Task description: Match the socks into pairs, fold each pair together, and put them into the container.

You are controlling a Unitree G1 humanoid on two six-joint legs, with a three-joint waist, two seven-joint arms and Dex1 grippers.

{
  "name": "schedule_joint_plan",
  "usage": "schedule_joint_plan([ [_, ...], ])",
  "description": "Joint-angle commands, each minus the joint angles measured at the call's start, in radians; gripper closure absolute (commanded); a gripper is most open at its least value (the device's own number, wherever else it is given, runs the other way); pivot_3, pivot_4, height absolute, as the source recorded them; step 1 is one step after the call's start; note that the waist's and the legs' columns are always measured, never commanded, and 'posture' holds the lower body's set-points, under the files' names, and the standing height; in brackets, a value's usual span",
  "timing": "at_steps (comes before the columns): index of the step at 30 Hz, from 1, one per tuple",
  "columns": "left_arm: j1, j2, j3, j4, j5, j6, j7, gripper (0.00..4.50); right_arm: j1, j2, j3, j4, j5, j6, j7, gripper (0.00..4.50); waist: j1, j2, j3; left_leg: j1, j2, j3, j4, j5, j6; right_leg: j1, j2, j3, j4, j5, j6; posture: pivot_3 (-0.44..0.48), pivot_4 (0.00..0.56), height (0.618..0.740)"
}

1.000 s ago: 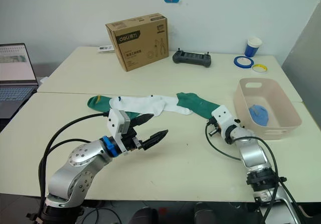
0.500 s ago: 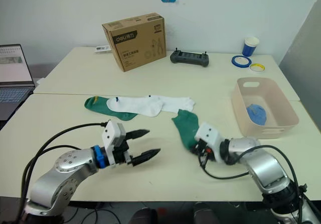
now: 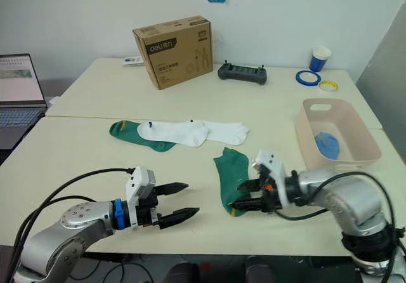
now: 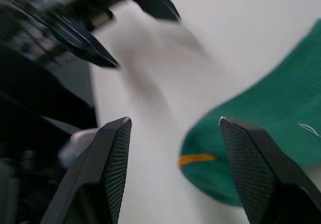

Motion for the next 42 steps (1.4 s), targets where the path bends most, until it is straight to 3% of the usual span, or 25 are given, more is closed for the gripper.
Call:
schedule_joint_plan([
  [1,-0.006,-0.018,-0.037,-0.036,-0.031,0.067,0.045,0.0,0.024,-0.075,0.013,0.06,-0.078,-0.163,0.013,1.69,0.0,0.0,0.0,0.0,0.0,0.0,0.0,0.0,0.0,0.0,0.0,0.0,0.0,0.0,0.0,0.0,0.15,0.74],
  [4,-0.024,-0.053,-0.087,-0.035,-0.041,0.109,0.074,0.0,0.073,-0.126,0.059,0.12,-0.157,-0.291,0.014,1.69,0.003,-0.001,0.0,0.0,-0.001,-0.001,0.0,0.0,0.0,0.0,0.0,0.0,0.0,-0.002,-0.002,0.0,0.15,0.74],
  [7,-0.061,-0.081,-0.182,0.004,0.025,0.099,0.085,0.0,0.111,-0.146,0.068,0.166,-0.199,-0.372,0.014,1.69,0.004,-0.001,0.0,0.0,-0.001,0.0,0.0,0.0,0.0,0.0,0.0,0.001,-0.001,-0.002,-0.002,0.0,0.15,0.74],
  [17,-0.172,-0.173,-0.279,0.123,0.076,0.107,0.102,0.0,0.114,-0.119,0.043,0.178,-0.186,-0.391,-0.037,1.69,0.0,-0.001,0.0,0.0,-0.002,0.0,0.001,0.0,0.0,0.001,0.0,0.002,0.0,0.0,0.0,0.0,0.15,0.74],
  [22,-0.206,-0.193,-0.296,0.158,0.098,0.095,0.094,1.19,0.109,-0.117,0.033,0.178,-0.177,-0.389,-0.054,1.66,0.003,-0.001,0.0,0.0,-0.002,0.0,0.001,0.0,0.0,0.001,0.0,0.002,0.0,0.0,0.001,0.0,0.15,0.74],
  [32,-0.234,-0.221,-0.3,0.198,0.138,0.06,0.074,4.45,0.104,-0.119,0.041,0.191,-0.183,-0.404,-0.071,1.66,0.004,-0.001,0.0,0.0,-0.002,-0.001,0.001,0.0,0.0,0.001,0.001,0.001,0.0,0.002,0.004,0.0,0.15,0.74],
  [38,-0.221,-0.198,-0.288,0.185,0.149,0.044,0.06,4.45,0.085,-0.11,0.05,0.214,-0.189,-0.416,-0.073,1.66,0.003,-0.001,0.0,0.0,-0.002,0.0,0.001,0.0,0.0,0.001,0.001,0.002,0.0,0.002,0.004,0.0,0.15,0.74],
  [42,-0.196,-0.125,-0.233,0.144,0.133,0.056,0.038,4.45,0.078,-0.113,0.051,0.231,-0.191,-0.425,-0.066,1.66,0.001,-0.001,0.0,0.0,-0.001,0.0,0.001,0.0,0.0,0.0,0.001,0.002,0.0,0.002,0.004,0.0,0.15,0.74],
])
